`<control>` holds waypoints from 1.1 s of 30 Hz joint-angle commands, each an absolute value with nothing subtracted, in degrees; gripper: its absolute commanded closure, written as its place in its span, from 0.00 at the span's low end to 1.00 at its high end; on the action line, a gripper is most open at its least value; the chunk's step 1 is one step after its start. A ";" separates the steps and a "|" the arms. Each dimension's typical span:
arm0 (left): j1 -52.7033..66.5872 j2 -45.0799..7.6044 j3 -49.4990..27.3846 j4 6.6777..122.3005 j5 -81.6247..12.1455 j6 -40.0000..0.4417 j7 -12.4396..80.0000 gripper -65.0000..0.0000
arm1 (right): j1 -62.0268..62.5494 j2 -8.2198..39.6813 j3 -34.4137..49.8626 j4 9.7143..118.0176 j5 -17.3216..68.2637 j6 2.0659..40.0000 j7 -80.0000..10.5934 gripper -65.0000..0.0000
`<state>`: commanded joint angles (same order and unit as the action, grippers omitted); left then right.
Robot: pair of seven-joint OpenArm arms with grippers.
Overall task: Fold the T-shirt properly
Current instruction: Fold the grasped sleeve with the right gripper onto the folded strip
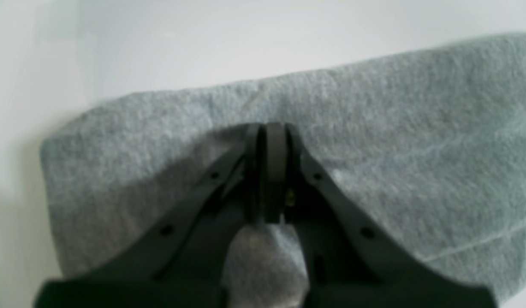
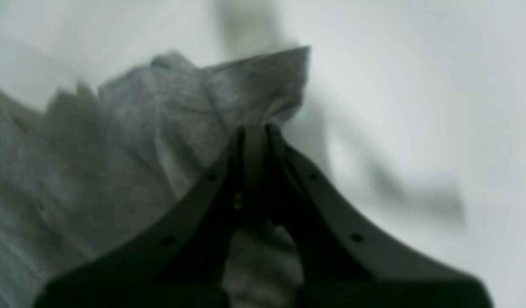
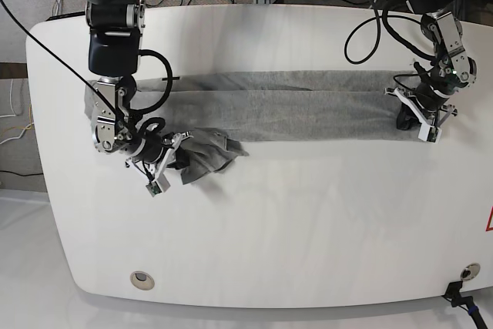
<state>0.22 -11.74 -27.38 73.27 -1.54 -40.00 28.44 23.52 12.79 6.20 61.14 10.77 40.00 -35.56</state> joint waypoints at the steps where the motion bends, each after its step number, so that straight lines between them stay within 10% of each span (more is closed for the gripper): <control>1: 0.22 -11.74 -27.38 73.27 -1.54 -40.00 28.44 0.99 | 22.99 12.79 7.16 63.87 10.77 40.00 -37.76 1.00; 18: 0.04 -11.65 -27.21 73.01 -1.45 -40.00 28.44 0.99 | 8.13 12.26 9.19 102.55 10.95 40.00 -68.97 1.00; 33: 0.04 -11.47 -27.21 72.92 -1.36 -40.00 28.35 0.99 | -5.32 12.18 8.92 105.19 17.98 40.00 -72.66 1.00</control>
